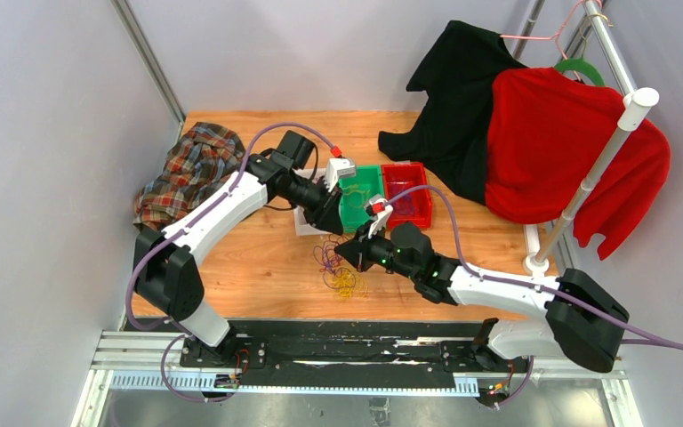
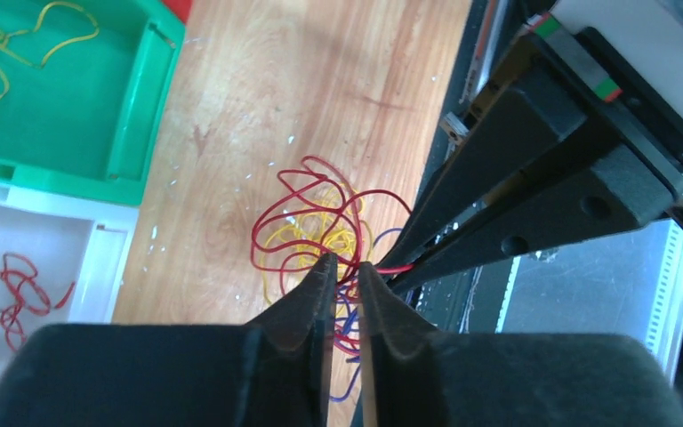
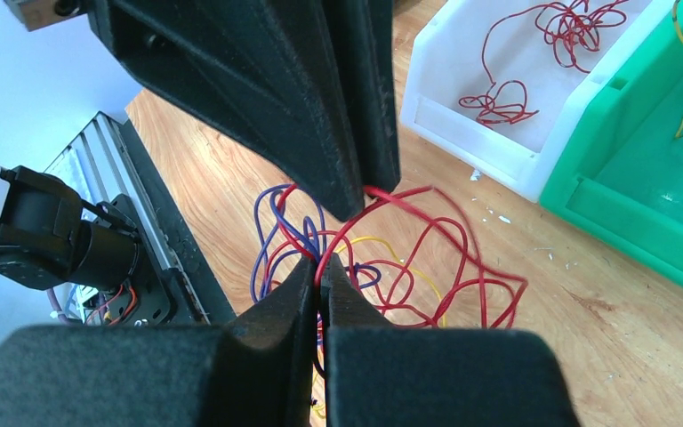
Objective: Untangle the cables
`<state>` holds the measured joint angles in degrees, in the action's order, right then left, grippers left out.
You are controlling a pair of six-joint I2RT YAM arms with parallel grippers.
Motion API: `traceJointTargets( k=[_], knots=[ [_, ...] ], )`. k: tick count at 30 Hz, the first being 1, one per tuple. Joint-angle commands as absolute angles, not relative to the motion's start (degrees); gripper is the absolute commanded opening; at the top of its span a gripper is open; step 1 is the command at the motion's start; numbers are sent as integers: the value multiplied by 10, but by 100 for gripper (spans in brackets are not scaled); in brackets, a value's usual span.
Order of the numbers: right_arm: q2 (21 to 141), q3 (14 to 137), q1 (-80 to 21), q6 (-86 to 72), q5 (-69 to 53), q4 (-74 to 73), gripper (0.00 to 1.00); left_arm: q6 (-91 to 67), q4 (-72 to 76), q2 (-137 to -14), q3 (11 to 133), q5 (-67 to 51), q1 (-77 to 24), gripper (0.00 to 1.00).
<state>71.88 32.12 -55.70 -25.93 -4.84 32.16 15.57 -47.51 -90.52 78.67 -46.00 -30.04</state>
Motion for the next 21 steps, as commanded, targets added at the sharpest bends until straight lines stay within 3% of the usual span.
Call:
traceJointTargets(
  k=[1, 3, 7, 11, 14, 21],
  knots=[
    [703, 331, -560, -251, -32, 338, 1, 139, -504, -909, 791, -519, -299, 10],
    [702, 329, -560, -252, -23, 333, 1, 139, -507, -893, 794, -506, -299, 1],
    [689, 317, -559, -257, -7, 318, 13, 119, -507, -870, 826, -492, -298, 1],
    [642, 280, -553, -272, 15, 306, 44, 110, -506, -844, 857, -471, -298, 1],
    [586, 244, -546, -279, 27, 301, 57, 130, -507, -821, 866, -437, -299, 1],
    [488, 267, -538, -253, 65, 192, 62, 147, -511, -793, 857, -411, -305, 1]
  ],
)
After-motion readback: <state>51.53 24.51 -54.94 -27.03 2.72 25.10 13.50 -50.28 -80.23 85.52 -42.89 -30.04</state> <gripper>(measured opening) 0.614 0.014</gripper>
